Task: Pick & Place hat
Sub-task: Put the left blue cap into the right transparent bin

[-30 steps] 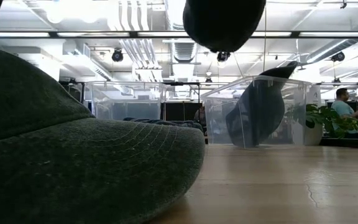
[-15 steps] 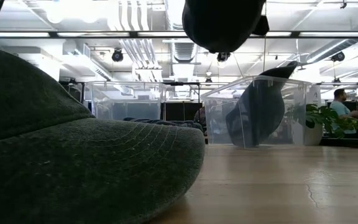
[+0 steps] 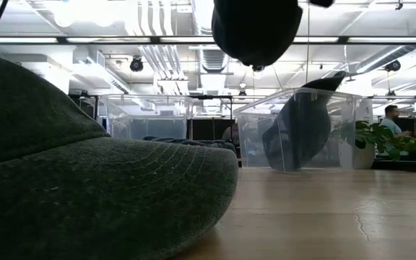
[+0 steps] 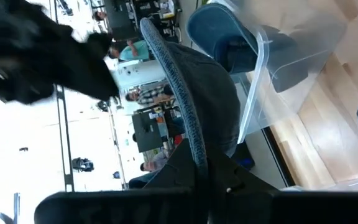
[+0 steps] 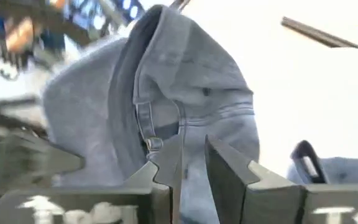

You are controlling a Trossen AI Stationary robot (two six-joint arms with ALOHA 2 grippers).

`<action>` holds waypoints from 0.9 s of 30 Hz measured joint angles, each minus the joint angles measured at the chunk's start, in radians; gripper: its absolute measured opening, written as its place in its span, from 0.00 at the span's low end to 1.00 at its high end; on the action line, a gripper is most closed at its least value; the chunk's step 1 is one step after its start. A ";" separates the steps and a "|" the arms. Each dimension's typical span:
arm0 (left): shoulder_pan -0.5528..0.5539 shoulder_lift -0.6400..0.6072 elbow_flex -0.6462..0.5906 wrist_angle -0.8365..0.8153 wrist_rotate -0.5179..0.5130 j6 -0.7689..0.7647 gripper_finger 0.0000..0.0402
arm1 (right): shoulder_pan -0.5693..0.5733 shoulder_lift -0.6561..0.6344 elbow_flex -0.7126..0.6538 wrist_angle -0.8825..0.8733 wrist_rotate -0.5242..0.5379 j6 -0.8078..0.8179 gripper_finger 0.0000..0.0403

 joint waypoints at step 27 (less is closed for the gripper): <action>0.221 -0.001 -0.029 0.115 0.014 -0.041 0.02 | 0.097 -0.253 -0.562 0.605 0.182 0.685 0.54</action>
